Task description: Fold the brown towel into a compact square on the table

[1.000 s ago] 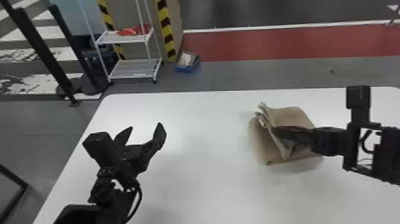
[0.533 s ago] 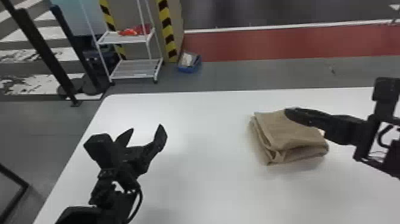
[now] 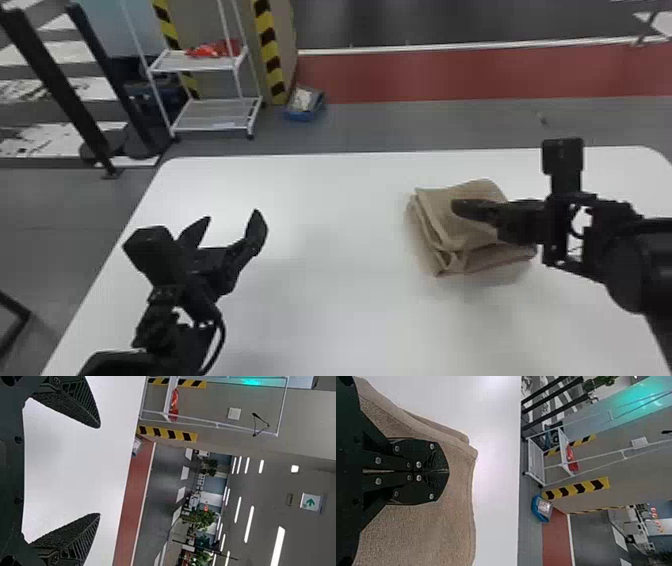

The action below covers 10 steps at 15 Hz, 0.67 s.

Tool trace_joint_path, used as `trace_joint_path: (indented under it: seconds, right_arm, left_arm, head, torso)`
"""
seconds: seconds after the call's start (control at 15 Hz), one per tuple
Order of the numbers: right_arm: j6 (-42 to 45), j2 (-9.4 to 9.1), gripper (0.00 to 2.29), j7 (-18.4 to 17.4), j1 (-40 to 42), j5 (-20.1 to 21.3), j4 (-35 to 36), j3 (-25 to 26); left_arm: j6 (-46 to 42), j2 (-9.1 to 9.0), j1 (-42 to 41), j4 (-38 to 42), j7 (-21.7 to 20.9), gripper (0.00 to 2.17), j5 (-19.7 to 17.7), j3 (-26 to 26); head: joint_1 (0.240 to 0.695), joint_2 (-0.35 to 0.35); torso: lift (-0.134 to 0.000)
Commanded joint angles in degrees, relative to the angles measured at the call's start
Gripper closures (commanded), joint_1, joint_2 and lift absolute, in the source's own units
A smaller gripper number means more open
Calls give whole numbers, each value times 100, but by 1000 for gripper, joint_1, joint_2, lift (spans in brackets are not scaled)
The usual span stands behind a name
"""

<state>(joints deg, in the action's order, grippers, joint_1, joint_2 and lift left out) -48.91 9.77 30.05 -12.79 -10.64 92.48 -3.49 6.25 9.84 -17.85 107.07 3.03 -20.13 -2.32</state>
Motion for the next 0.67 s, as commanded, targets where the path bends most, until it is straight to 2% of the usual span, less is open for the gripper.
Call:
trace_joint_path:
  seconds: [0.0,0.4,0.6]
  right_arm:
    - [-45,-19,2081,1,-74,97,-125,-258]
    - [-97,-54,2081,186,-154,79,-248,-715]
    - [-115,-89,2081,291,-118,79,-231,-943]
  left_arm:
    - [-84,0,-35,25,-22,93,0,-23]
    - [-277,-9,-35,-2,84,90,44,4]
    - [-470,-9,-70,-11,216,56,501,74]
  head:
    - [695,138]
    - [695,191]
    - [695,216]
  torso:
    - [-125]
    - [-125]
    - [-125]
